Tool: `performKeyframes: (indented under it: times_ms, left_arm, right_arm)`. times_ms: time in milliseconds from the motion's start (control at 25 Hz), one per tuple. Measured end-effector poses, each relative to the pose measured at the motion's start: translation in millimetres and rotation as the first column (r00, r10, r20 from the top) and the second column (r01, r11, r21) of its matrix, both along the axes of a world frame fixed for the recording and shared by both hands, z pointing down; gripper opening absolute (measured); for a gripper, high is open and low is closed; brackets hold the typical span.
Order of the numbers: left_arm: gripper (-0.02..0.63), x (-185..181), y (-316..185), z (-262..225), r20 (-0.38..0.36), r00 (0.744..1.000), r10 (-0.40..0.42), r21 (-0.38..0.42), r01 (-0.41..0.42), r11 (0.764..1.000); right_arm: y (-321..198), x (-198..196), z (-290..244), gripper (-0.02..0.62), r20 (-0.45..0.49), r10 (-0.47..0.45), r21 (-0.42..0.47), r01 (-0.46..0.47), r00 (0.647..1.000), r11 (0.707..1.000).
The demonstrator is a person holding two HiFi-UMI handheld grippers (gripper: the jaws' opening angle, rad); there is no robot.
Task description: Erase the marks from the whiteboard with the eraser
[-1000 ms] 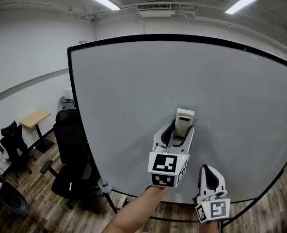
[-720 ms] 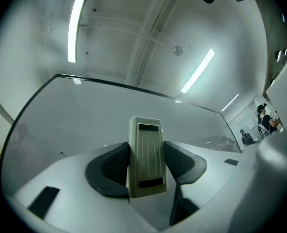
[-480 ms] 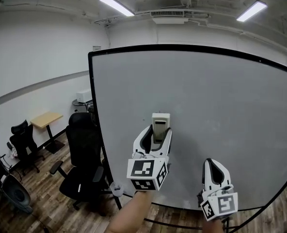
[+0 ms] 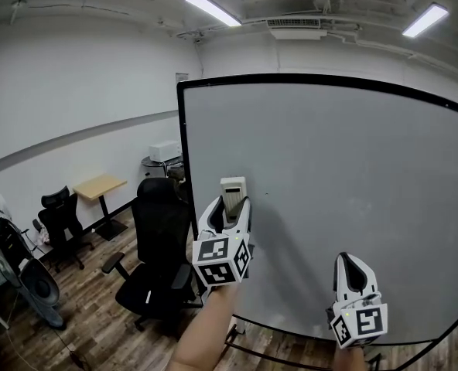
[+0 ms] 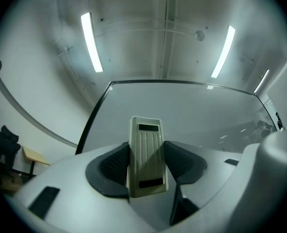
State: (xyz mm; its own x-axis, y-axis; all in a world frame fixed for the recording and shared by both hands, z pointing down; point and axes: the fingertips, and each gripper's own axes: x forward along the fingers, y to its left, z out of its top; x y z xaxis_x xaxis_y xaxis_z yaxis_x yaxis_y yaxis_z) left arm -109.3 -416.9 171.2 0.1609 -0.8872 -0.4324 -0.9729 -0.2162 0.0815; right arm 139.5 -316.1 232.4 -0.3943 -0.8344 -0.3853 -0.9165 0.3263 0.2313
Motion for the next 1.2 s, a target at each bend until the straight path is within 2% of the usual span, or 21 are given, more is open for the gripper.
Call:
performKeyframes:
  times_ms: [200,560,720,1200]
  left_arm:
    - [0.245,-29,-24,12,-0.002,0.998,-0.065,-0.020,0.065,0.998]
    - [0.245,-18,-33,14,0.051,0.993,-0.109,-0.001,0.109,0.994]
    - [0.244,-3,-37,15,0.063,0.995,-0.076,-0.009,0.077,0.997]
    - [0.244,38,-28,2,0.086,0.996,0.027,-0.029,-0.025,0.999]
  right_arm:
    - [-12,0,2,0.018,0.024,-0.008,-0.001,0.008,1.000,1.000]
    - [-10,3,4,0.018,-0.034,0.030,0.005,-0.030,0.999,1.000]
    - [-8,10,16,0.018,-0.078,0.047,-0.007,-0.048,0.996,0.999]
    - [3,9,18,0.018,-0.078,0.048,-0.013,-0.049,0.996,0.999]
